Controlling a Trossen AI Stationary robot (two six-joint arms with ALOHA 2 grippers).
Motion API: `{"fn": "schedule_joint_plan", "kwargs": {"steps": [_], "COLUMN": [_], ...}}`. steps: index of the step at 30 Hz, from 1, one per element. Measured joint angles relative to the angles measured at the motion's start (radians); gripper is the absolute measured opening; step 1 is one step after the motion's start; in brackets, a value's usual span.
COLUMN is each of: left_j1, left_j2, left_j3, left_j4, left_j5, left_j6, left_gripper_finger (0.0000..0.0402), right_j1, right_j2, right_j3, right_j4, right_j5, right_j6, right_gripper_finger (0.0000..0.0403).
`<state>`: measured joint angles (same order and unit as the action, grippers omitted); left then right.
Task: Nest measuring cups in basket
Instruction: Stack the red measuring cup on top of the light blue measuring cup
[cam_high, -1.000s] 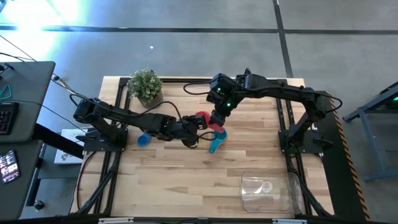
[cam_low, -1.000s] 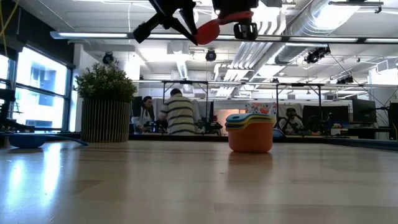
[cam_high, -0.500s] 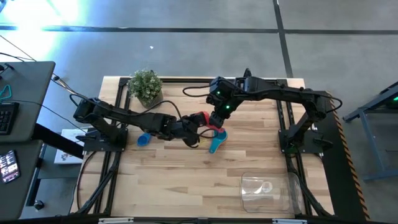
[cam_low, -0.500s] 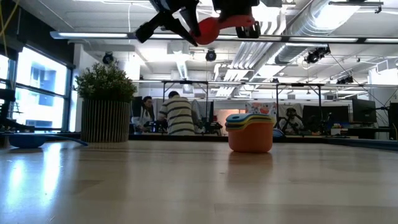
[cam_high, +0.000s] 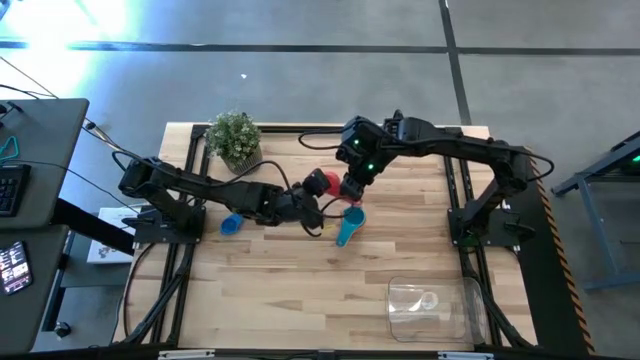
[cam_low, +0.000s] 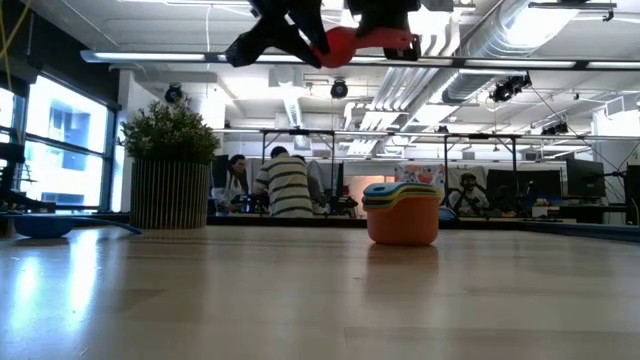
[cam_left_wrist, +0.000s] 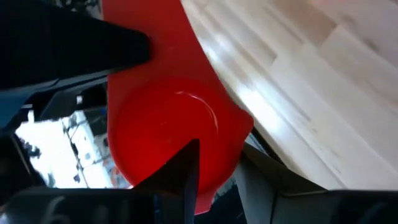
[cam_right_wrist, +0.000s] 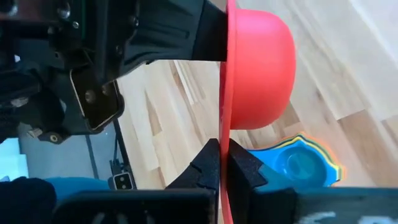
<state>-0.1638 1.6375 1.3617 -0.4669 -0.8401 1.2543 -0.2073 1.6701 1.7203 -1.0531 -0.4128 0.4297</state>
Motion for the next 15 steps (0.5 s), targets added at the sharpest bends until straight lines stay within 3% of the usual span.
{"fn": "schedule_joint_plan", "kwargs": {"steps": [11, 15], "left_j1": [0.001, 0.01], "left_j2": [-0.002, -0.002], "left_j3": [0.002, 0.002], "left_j4": [0.112, 0.184], "left_j5": [-0.175, -0.285], "left_j6": [-0.065, -0.176], "left_gripper_finger": [0.0085, 0.0085], "right_j1": [-0.106, -0.144], "right_j2": [-0.04, -0.053], "right_j3": [-0.001, -0.001], "right_j4": [-0.071, -0.085], "right_j5": [0.009, -0.011], "right_j6": [-0.111, -0.158], "right_gripper_finger": [0.0, 0.0]}}
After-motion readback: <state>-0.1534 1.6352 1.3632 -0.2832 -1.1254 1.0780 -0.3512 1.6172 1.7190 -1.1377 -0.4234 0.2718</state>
